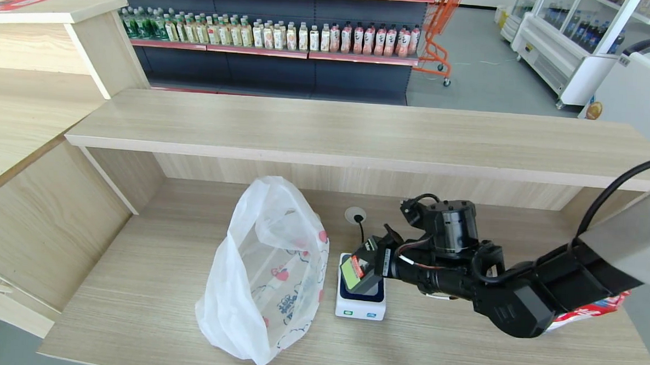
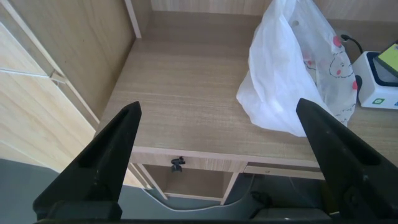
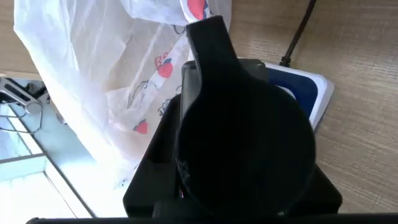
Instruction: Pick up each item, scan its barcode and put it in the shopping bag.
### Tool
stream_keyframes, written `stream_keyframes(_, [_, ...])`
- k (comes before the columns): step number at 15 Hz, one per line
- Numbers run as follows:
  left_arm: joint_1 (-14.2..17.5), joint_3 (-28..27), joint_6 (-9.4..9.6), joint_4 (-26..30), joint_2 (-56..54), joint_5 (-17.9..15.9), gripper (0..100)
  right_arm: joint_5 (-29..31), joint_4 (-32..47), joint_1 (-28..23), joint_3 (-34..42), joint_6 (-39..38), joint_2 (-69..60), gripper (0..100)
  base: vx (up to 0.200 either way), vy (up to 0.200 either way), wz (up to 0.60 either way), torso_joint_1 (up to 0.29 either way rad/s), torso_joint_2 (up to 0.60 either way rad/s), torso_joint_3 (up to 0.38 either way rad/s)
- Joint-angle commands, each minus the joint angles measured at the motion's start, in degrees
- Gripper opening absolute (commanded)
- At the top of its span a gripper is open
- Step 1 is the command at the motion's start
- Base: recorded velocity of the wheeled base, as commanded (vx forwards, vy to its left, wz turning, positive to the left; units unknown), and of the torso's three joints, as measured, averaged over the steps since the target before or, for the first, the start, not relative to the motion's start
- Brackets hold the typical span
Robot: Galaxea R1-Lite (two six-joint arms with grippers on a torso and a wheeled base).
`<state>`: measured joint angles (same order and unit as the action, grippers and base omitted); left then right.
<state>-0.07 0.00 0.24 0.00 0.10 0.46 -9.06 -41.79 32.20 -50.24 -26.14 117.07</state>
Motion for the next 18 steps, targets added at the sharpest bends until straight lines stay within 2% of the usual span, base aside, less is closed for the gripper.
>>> stream_keyframes(1, [-0.01,0.00,0.02,0.00,-0.01,0.06,100,0.00,-0.84,0.41,-0.21,0.03,2.99,0,0.000,0.000,0.00,0.000,0.00,0.000])
stream_keyframes(6, [-0.01,0.00,0.02,0.00,-0.01,0.06,100,-0.26,-0.84,0.15,-0.48,-0.49,1.94,0,0.000,0.000,0.00,0.000,0.00,0.000])
stream_keyframes(9, [-0.01,0.00,0.02,0.00,-0.01,0.06,100,-0.52,-0.13,0.24,0.32,-8.40,-9.84,0,0.000,0.000,0.00,0.000,0.00,0.000])
stream_keyframes(10, [0.07,0.00,0.02,0.00,-0.01,0.06,100,-0.52,1.45,-0.03,1.28,-7.61,-15.46,0,0.000,0.000,0.00,0.000,0.00,0.000])
stream_keyframes(11, [-0.01,0.00,0.02,0.00,-0.01,0.06,100,-0.52,3.56,-0.20,1.72,-5.50,-18.98,0,0.000,0.000,0.00,0.000,0.00,0.000])
stream_keyframes(12, [-0.01,0.00,0.02,0.00,-0.01,0.06,100,-0.70,10.06,-1.70,2.78,3.64,-26.89,0,0.000,0.000,0.00,0.000,0.00,0.000])
stream_keyframes(13, [0.07,0.00,0.02,0.00,-0.01,0.06,100,-1.14,13.05,-2.75,4.27,10.32,-30.49,0,0.000,0.000,0.00,0.000,0.00,0.000])
stream_keyframes(15, [-0.01,0.00,0.02,0.00,-0.01,-0.02,100,-4.65,14.02,-7.59,10.07,25.17,-34.54,0,0.000,0.000,0.00,0.000,0.00,0.000])
stream_keyframes(16, [-0.01,0.00,0.02,0.00,-0.01,-0.02,100,-6.85,14.02,-9.26,12.62,29.65,-36.03,0,0.000,0.000,0.00,0.000,0.00,0.000])
stream_keyframes(18, [0.07,0.00,0.11,0.00,-0.01,-0.02,100,-7.82,14.19,-9.61,15.34,30.36,-38.84,0,0.000,0.000,0.00,0.000,0.00,0.000])
